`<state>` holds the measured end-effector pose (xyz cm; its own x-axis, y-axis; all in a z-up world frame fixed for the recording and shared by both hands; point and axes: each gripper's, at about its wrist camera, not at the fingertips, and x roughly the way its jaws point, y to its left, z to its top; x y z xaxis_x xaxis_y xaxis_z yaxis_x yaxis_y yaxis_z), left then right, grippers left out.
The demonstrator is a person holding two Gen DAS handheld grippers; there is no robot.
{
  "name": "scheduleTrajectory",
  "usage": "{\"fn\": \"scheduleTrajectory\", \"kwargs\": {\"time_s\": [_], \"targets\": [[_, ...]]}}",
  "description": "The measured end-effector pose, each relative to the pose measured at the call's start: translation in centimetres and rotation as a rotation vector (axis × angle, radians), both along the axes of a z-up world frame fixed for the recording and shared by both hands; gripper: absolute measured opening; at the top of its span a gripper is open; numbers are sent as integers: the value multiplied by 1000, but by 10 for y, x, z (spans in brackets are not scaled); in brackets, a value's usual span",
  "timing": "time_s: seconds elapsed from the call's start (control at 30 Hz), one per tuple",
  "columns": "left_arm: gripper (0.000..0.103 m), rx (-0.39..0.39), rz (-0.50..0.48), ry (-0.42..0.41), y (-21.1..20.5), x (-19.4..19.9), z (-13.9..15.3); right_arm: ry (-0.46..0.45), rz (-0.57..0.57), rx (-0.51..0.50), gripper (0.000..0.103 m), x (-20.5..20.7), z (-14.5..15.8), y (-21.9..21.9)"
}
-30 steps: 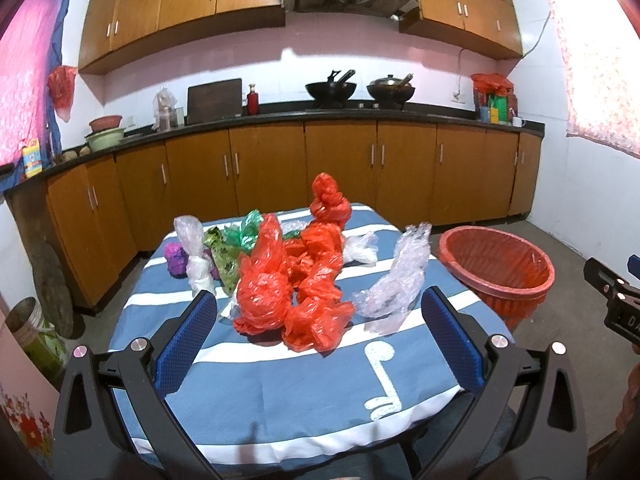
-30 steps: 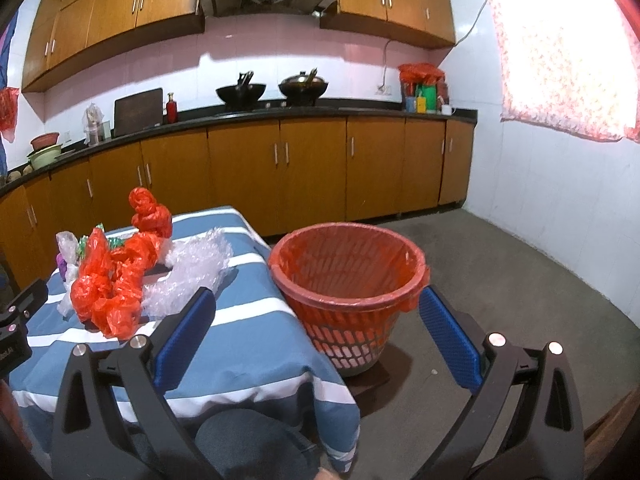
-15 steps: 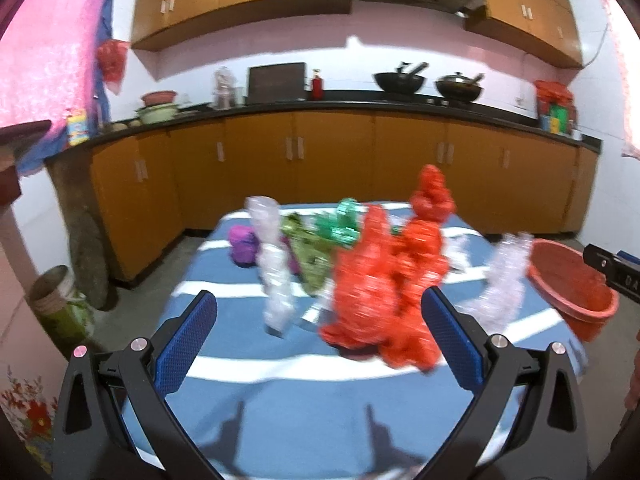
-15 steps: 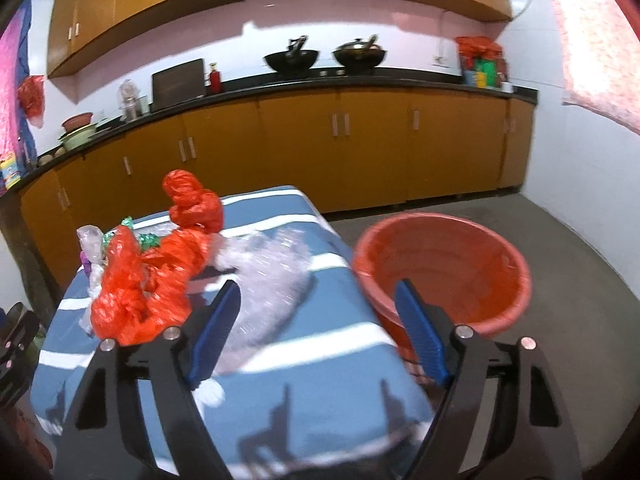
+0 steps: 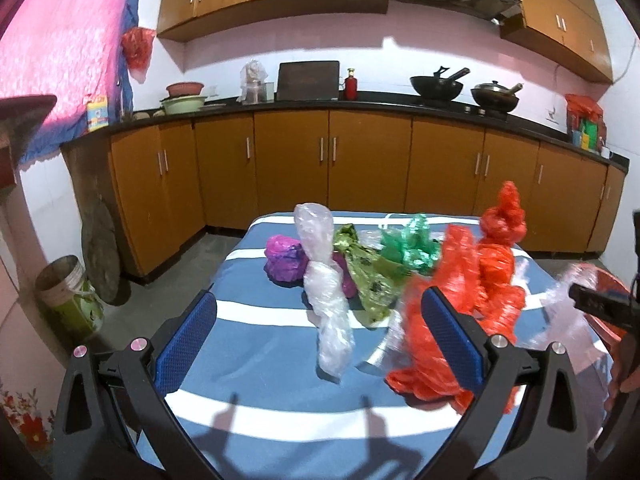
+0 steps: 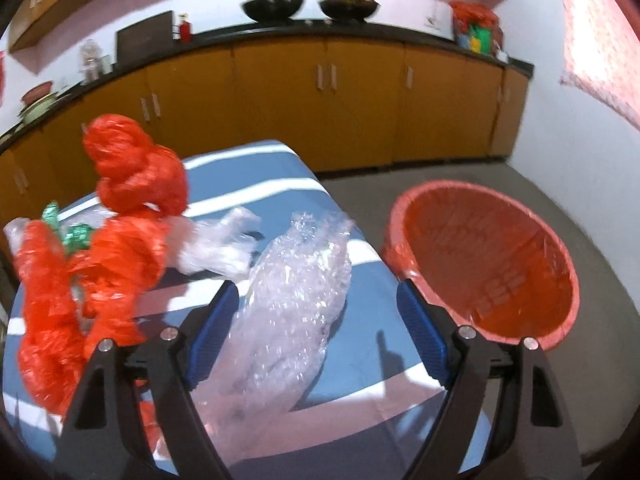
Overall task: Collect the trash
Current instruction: 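Grasp the clear bubble-wrap bag with the right tool while the left tool grasps a clear plastic bag, then carry both clear bags over the orange wastebasket with both tools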
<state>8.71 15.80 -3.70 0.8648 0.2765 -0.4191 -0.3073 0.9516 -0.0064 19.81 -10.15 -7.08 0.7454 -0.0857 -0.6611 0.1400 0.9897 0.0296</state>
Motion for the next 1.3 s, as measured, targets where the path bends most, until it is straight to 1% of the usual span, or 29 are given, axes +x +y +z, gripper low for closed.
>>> {"fn": "scheduleTrajectory", "kwargs": {"time_s": [0.07,0.1,0.13,0.17,0.2,0.23,0.27,0.3,0.43,0.5,0.57,0.67,0.8,1.03,1.07,1.1,1.13,1.17,1.2,1.23,1.27,1.3], "targets": [[101,-13,3,12,10,9,-2,26,0,19,79,2,-5,-3],[101,-14,6,18,13,13,-3,38,5,22,76,3,-8,-3],[101,-13,9,26,17,18,-4,47,12,24,64,5,-12,-3],[100,-11,12,34,21,23,-5,63,19,25,49,8,-15,-2],[99,-7,17,45,25,31,-6,79,23,32,44,10,-18,-2],[98,-6,18,52,26,35,-8,88,24,44,32,11,-20,-2],[95,-8,18,66,30,42,-9,88,27,56,28,11,-21,-3],[93,-11,18,78,31,46,-11,82,33,68,26,12,-21,-4],[89,-20,12,123,36,64,-20,17,75,89,23,11,-8,-4],[83,-14,10,157,37,72,-26,-29,98,92,23,9,3,-1],[80,-5,3,196,36,81,-33,-52,113,93,23,9,11,2],[77,-12,4,242,36,91,-41,-54,130,103,23,10,15,4],[71,-58,8,300,41,101,-52,-40,139,116,23,15,13,2],[66,-86,-20,329,35,110,-55,-26,138,121,23,18,9,-3],[63,-85,-21,331,35,112,-56,-24,136,121,23,18,8,-5],[56,-85,-22,342,34,113,-57,-23,134,121,23,18,8,-5],[51,-88,-21,348,34,115,-58,-23,134,122,23,18,7,-6],[42,-97,-18,356,35,116,-60,-22,134,123,23,17,7,-7],[36,-111,-17,363,37,116,-61,-22,135,123,23,16,8,-6],[35,-119,-17,363,37,114,-61,-23,136,122,23,16,8,-6],[31,-120,-17,358,38,113,-59,-27,137,122,23,16,8,-6],[30,-114,-19,347,38,109,-56,-31,139,123,23,15,9,-7]]}}
